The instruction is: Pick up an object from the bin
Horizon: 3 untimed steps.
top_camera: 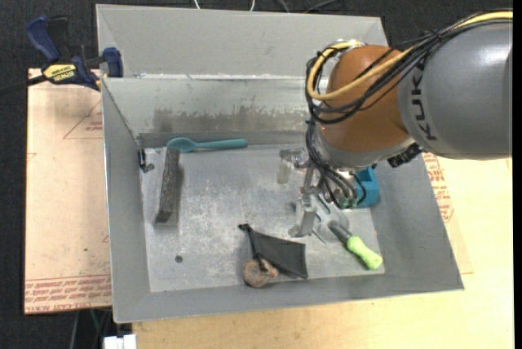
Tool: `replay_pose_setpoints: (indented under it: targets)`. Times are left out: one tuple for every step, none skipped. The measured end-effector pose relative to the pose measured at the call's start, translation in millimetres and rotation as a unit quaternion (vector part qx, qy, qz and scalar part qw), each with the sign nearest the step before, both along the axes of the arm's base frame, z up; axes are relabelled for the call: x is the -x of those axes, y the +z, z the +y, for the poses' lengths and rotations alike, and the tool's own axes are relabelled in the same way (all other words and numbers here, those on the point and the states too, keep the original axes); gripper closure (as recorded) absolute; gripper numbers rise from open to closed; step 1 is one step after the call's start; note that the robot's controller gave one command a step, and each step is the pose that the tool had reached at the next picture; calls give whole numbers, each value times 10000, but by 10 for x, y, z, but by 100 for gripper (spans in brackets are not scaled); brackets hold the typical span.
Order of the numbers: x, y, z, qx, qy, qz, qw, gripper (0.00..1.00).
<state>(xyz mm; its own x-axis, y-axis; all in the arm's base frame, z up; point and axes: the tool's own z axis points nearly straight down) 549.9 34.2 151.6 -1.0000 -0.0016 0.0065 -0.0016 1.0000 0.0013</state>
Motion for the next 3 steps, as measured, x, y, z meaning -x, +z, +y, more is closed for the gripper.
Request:
replay_pose_setpoints:
  targets:
    - [-19,38,-1,-2,-5,-35,10000,0]
    - [259,-384,20,-3,746,-73,9972,0]
    - [466,-847,7,-11,1215,-35,9926,0]
